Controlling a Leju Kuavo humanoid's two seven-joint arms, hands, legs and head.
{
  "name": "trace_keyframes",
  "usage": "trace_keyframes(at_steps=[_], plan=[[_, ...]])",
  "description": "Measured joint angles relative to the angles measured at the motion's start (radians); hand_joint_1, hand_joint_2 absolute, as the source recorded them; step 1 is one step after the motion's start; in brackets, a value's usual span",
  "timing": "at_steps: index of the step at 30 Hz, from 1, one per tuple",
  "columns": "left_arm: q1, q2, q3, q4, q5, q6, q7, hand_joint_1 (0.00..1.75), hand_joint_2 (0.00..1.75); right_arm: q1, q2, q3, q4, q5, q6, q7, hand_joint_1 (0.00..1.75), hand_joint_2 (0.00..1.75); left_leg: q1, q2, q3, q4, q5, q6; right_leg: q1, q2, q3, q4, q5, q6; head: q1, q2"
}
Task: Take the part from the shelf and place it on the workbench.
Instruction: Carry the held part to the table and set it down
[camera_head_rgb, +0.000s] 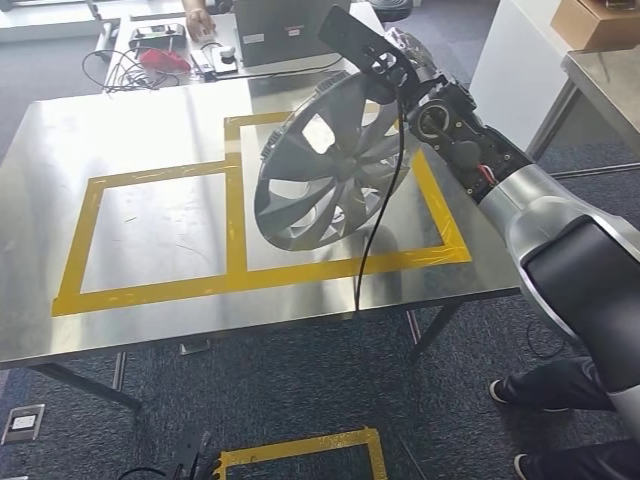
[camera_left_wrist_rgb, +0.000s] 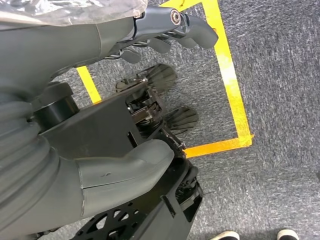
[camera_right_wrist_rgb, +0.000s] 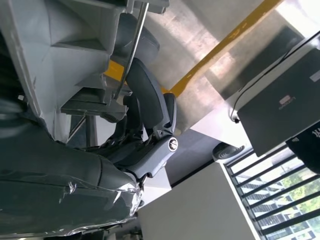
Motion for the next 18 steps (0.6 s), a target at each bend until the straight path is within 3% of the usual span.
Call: trace_keyframes(at_steps=[18], plan=[[0.004, 0.002, -0.011, 0.0, 0.0, 0.0, -0.015, 0.0, 1.75, -0.001, 0.003, 0.001, 0.002, -0.011, 0.0, 0.012, 1.75, 1.75, 0.0, 0.0, 0.0, 0.0, 0.0, 0.0, 0.0, 0.0, 0.0, 0.0, 0.0, 0.0, 0.0, 0.0]])
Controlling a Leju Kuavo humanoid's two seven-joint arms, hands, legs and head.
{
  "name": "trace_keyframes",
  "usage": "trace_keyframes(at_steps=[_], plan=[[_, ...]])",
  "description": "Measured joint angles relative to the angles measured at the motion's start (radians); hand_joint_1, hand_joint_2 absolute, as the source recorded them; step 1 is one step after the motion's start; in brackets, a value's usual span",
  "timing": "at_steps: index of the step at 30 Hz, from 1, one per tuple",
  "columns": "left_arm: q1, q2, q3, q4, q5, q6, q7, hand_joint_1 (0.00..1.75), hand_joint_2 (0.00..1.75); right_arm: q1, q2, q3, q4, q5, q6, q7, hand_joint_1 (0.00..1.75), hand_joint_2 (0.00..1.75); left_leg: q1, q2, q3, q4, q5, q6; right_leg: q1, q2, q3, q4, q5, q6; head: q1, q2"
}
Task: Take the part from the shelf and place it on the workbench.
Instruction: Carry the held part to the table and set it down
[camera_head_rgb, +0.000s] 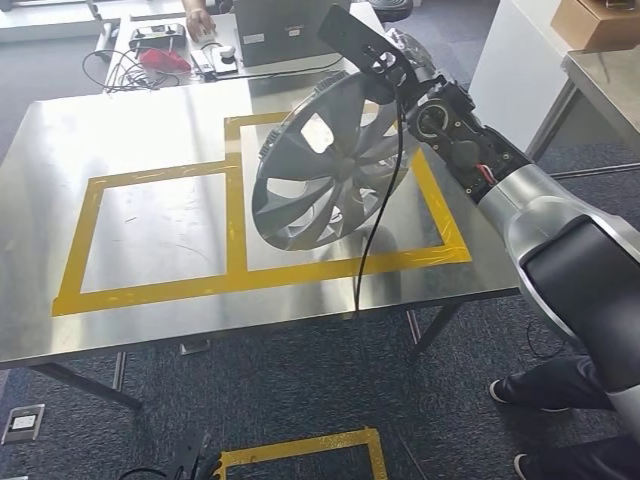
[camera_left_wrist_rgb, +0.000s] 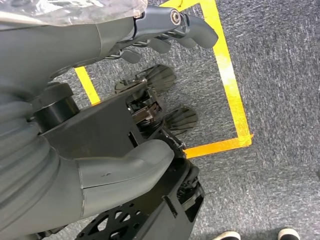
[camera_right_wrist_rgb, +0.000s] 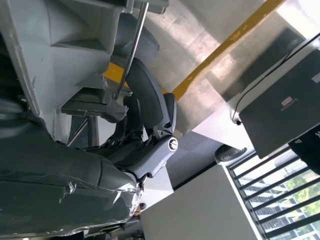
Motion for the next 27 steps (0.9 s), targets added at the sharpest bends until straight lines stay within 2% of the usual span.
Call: trace_keyframes(at_steps=[2, 6, 7, 8, 11, 12, 27], plan=[[0.0, 0.0, 0.0, 0.0, 0.0, 0.0, 0.0, 0.0, 1.75, 0.0, 0.0, 0.0, 0.0, 0.0, 0.0, 0.0, 1.75, 1.75, 0.0, 0.0, 0.0, 0.0, 0.0, 0.0, 0.0, 0.0, 0.0, 0.0, 0.0, 0.0, 0.0, 0.0], [0.0, 0.001, 0.0, 0.0, 0.002, 0.0, -0.003, 0.0, 0.0, 0.0, 0.0, 0.0, 0.0, -0.001, 0.001, 0.002, 1.75, 1.75, 0.0, 0.0, 0.0, 0.0, 0.0, 0.0, 0.0, 0.0, 0.0, 0.0, 0.0, 0.0, 0.0, 0.0], [0.001, 0.001, 0.0, 0.0, 0.003, 0.0, -0.005, 0.0, 0.0, 0.0, 0.0, 0.0, 0.0, -0.002, 0.001, 0.003, 1.75, 1.75, 0.0, 0.0, 0.0, 0.0, 0.0, 0.0, 0.0, 0.0, 0.0, 0.0, 0.0, 0.0, 0.0, 0.0], [0.001, 0.001, 0.0, 0.0, 0.004, 0.0, -0.006, 0.0, 0.0, 0.0, 0.0, 0.0, 0.0, -0.002, 0.001, 0.004, 1.49, 1.75, 0.0, 0.0, 0.0, 0.0, 0.0, 0.0, 0.0, 0.0, 0.0, 0.0, 0.0, 0.0, 0.0, 0.0], [0.002, 0.001, 0.0, 0.0, 0.005, 0.0, -0.007, 0.0, 0.0, -0.001, 0.002, 0.001, 0.0, -0.002, 0.0, 0.005, 0.18, 1.75, 0.0, 0.0, 0.0, 0.0, 0.0, 0.0, 0.0, 0.0, 0.0, 0.0, 0.0, 0.0, 0.0, 0.0], [0.002, 0.001, 0.0, 0.0, 0.006, 0.0, -0.008, 0.0, 0.0, -0.001, 0.003, 0.001, 0.0, -0.003, 0.0, 0.005, 0.0, 1.75, 0.0, 0.0, 0.0, 0.0, 0.0, 0.0, 0.0, 0.0, 0.0, 0.0, 0.0, 0.0, 0.0, 0.0], [0.006, 0.001, 0.0, 0.0, 0.006, -0.002, -0.003, 0.0, 0.0, -0.016, 0.021, 0.02, 0.0, 0.026, -0.017, 0.005, 0.0, 1.75, 0.0, 0.0, 0.0, 0.0, 0.0, 0.0, 0.0, 0.0, 0.0, 0.0, 0.0, 0.0, 0.0, 0.0]])
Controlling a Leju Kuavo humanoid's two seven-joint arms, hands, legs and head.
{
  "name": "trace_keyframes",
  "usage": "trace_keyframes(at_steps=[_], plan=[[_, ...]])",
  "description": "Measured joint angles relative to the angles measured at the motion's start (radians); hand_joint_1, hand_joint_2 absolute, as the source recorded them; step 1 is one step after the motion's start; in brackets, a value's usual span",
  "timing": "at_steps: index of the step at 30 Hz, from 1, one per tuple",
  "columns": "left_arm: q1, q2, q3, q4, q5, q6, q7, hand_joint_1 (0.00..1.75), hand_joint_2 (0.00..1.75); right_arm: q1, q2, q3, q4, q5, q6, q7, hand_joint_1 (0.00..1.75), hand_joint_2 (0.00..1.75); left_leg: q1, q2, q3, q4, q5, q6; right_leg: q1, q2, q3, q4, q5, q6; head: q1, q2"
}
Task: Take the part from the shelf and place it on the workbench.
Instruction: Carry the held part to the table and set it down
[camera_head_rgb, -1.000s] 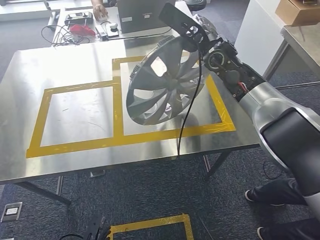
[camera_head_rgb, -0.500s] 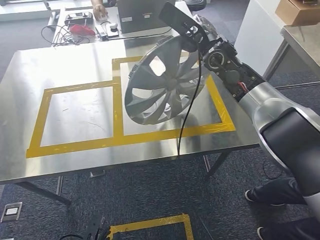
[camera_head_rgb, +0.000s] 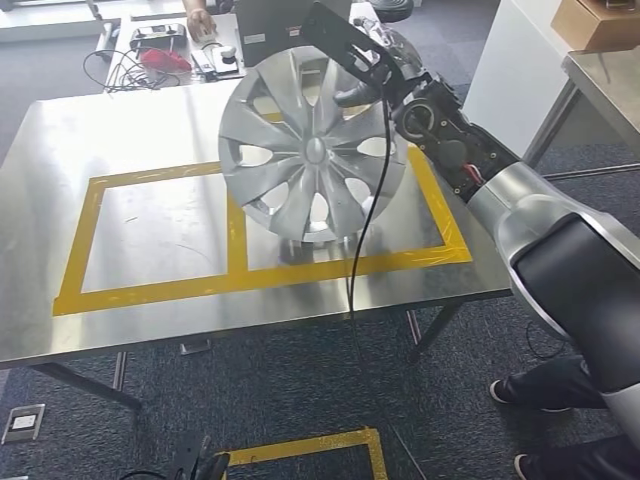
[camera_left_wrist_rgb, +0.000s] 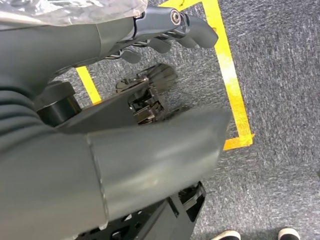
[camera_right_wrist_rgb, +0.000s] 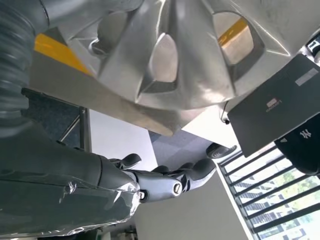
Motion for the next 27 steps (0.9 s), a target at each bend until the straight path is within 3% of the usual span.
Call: trace_keyframes(at_steps=[27], plan=[[0.009, 0.0, 0.0, 0.0, 0.006, 0.0, 0.0, 0.0, 0.0, -0.012, 0.013, 0.008, 0.002, 0.011, -0.013, -0.005, 0.0, 1.75, 0.0, 0.0, 0.0, 0.0, 0.0, 0.0, 0.0, 0.0, 0.0, 0.0, 0.0, 0.0, 0.0, 0.0]])
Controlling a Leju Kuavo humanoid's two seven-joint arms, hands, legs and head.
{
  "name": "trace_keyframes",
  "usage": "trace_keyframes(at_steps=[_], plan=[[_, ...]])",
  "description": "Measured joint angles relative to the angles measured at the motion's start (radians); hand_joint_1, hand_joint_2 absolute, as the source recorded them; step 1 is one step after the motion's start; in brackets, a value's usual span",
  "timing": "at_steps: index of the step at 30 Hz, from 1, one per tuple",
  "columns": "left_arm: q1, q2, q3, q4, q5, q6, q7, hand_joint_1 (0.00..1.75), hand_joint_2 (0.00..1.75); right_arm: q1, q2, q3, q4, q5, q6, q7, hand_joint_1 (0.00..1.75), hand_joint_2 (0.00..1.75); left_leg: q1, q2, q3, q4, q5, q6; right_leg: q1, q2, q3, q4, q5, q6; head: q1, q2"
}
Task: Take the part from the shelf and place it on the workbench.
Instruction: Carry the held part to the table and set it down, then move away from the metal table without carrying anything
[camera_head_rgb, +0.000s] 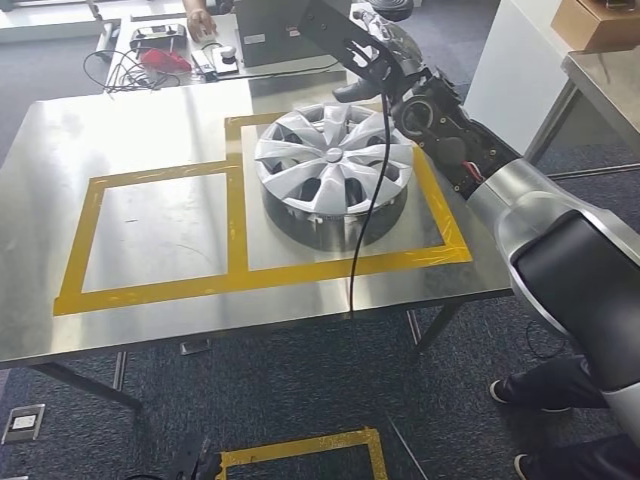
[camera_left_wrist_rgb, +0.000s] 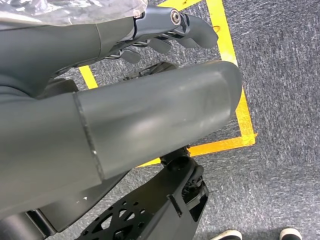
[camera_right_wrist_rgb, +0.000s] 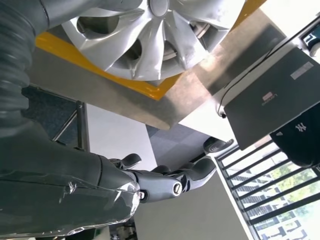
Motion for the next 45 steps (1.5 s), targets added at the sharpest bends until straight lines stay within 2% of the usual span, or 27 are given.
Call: trace_keyframes(at_steps=[10, 13, 17, 29, 37, 40, 42, 43, 44, 45], plan=[[0.001, 0.002, 0.0, 0.0, 0.002, 0.001, 0.0, 0.0, 0.0, 0.0, -0.001, -0.001, -0.004, -0.021, -0.019, -0.015, 0.0, 1.75, 0.0, 0.0, 0.001, 0.0, 0.0, 0.0, 0.0, 0.0, 0.0, 0.0, 0.0, 0.0, 0.0, 0.0], [0.004, 0.004, 0.0, 0.0, 0.004, 0.003, 0.003, 0.0, 0.0, 0.009, -0.016, -0.006, -0.037, -0.047, -0.041, -0.019, 0.0, 1.75, 0.0, 0.001, 0.001, 0.0, 0.0, 0.0, 0.0, 0.001, 0.0, 0.0, 0.0, 0.0, 0.0, 0.0], [0.011, 0.008, 0.0, 0.0, 0.008, 0.011, 0.013, 0.0, 0.0, 0.046, -0.063, -0.024, -0.142, -0.091, -0.059, -0.006, 0.0, 0.0, 0.0, 0.001, 0.002, 0.0, 0.0, 0.0, 0.0, 0.001, 0.0, 0.0, 0.0, 0.0, 0.0, 0.0], [0.029, 0.016, 0.0, 0.0, 0.016, 0.032, 0.03, 0.0, 0.0, 0.205, -0.243, -0.122, -0.589, -0.125, -0.073, 0.039, 0.0, 0.0, -0.001, 0.003, 0.002, 0.0, -0.001, 0.0, 0.0, 0.003, 0.0, -0.001, 0.0, 0.0, 0.0, 0.0], [0.029, 0.022, 0.0, 0.0, 0.017, 0.032, 0.034, 0.0, 0.0, 0.28, -0.311, -0.169, -0.741, -0.125, -0.074, 0.036, 0.0, 0.0, -0.003, 0.005, 0.0, 0.009, -0.006, 0.008, -0.003, 0.004, 0.001, -0.002, 0.001, 0.003, -0.002, 0.0], [0.029, 0.023, 0.0, 0.0, 0.019, 0.032, 0.033, 0.0, 0.0, 0.3, -0.325, -0.186, -0.778, -0.127, -0.075, 0.029, 0.0, 0.0, -0.005, 0.004, -0.002, 0.014, -0.007, 0.013, -0.004, 0.004, 0.002, -0.003, 0.003, 0.009, -0.003, 0.0], [0.029, 0.023, 0.0, 0.0, 0.019, 0.032, 0.032, 0.0, 0.0, 0.312, -0.336, -0.2, -0.802, -0.13, -0.075, 0.027, 0.0, 0.0, -0.002, 0.006, 0.003, 0.003, 0.002, 0.021, -0.005, 0.004, 0.005, -0.007, 0.005, 0.018, -0.002, 0.0], [0.029, 0.022, 0.0, 0.0, 0.019, 0.032, 0.032, 0.0, 0.0, 0.317, -0.341, -0.207, -0.813, -0.131, -0.075, 0.026, 0.0, 0.0, 0.001, 0.007, 0.007, -0.008, 0.009, 0.026, -0.005, 0.003, 0.002, 0.0, -0.004, 0.022, -0.001, 0.0], [0.029, 0.022, 0.0, 0.0, 0.019, 0.032, 0.032, 0.0, 0.0, 0.321, -0.348, -0.214, -0.824, -0.132, -0.076, 0.025, 0.0, 0.0, 0.005, 0.009, 0.011, -0.019, 0.015, 0.03, -0.005, 0.003, -0.008, 0.025, -0.026, 0.026, 0.002, 0.0], [0.029, 0.021, 0.0, 0.0, 0.019, 0.032, 0.031, 0.0, 0.0, 0.325, -0.354, -0.22, -0.832, -0.133, -0.076, 0.025, 0.0, 0.0, 0.008, 0.011, 0.014, -0.026, 0.02, 0.033, -0.006, 0.003, -0.027, 0.073, -0.058, 0.028, 0.007, 0.0]])
